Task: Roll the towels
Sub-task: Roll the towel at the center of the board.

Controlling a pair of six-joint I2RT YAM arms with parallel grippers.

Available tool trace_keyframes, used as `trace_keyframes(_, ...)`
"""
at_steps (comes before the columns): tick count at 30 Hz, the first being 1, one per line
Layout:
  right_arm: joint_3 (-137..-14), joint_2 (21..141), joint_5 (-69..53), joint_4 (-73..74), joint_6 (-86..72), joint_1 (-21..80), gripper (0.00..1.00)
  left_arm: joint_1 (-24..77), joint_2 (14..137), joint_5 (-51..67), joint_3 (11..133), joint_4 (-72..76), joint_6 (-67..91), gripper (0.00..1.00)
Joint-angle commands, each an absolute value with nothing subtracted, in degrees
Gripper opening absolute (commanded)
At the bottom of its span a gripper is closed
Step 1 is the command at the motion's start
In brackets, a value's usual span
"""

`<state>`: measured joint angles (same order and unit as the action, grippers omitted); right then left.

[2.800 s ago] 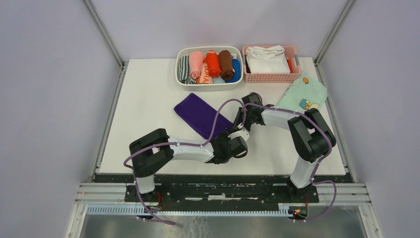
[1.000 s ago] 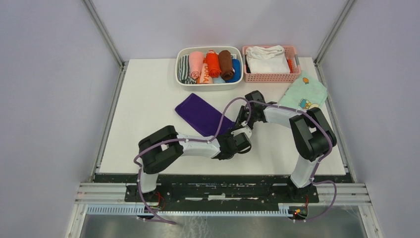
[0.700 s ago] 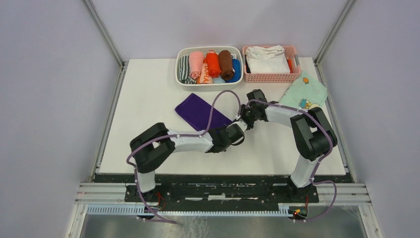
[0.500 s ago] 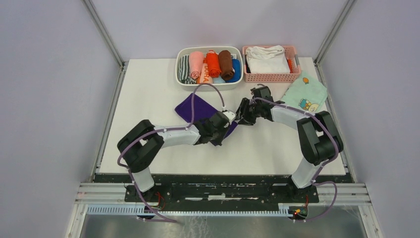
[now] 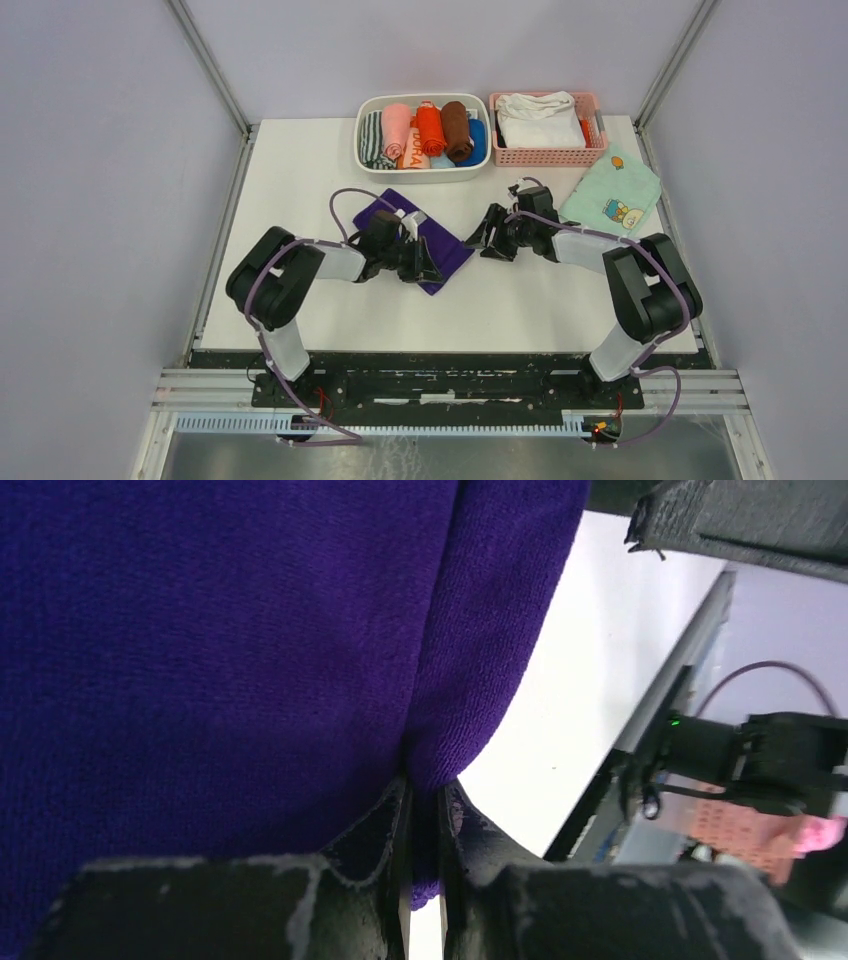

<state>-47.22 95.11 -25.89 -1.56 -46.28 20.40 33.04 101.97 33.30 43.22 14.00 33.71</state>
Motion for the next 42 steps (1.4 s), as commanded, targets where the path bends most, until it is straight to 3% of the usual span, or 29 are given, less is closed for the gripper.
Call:
trace_keyframes(1, -46.4, 96.3, -27.4, -9.1, -49.0, 20.5, 0.68, 31.2, 105.2, 42.6, 40.4, 24.4, 45.4, 0.03)
trace_keyframes(10, -46.7, 100.9, -25.3, -9.8, -52.9, 21.9, 0.64, 29.2, 108.0, 44.6, 38.6, 31.6, 53.8, 0.03)
trace_keyframes(18, -52.0, 101.8, -19.4, 2.1, -51.0, 23.0, 0.49, 29.0, 108.7, 45.1, 38.5, 32.2, 55.5, 0.03)
trace_keyframes(24, -58.7, 101.9, -14.0, 15.4, -49.5, 24.3, 0.32, 29.2, 105.5, 42.0, 39.0, 25.3, 50.9, 0.06)
trace_keyframes(29, -64.6, 103.1, -11.3, 25.4, -49.5, 24.7, 0.16, 30.4, 100.7, 36.2, 40.9, 15.4, 44.3, 0.16)
trace_keyframes(33, -69.5, 104.8, -10.2, 32.7, -48.9, 24.8, 0.08, 33.5, 96.3, 28.4, 43.6, 7.4, 38.3, 0.31)
trace_keyframes(38, -72.7, 106.3, -8.1, 38.0, -48.8, 24.9, 0.04, 40.3, 90.5, 13.1, 46.8, 0.4, 31.1, 0.46)
trace_keyframes(42, -73.6, 107.5, -8.5, 39.7, -49.2, 24.8, 0.03, 49.4, 86.0, -6.4, 47.9, -0.6, 24.9, 0.62)
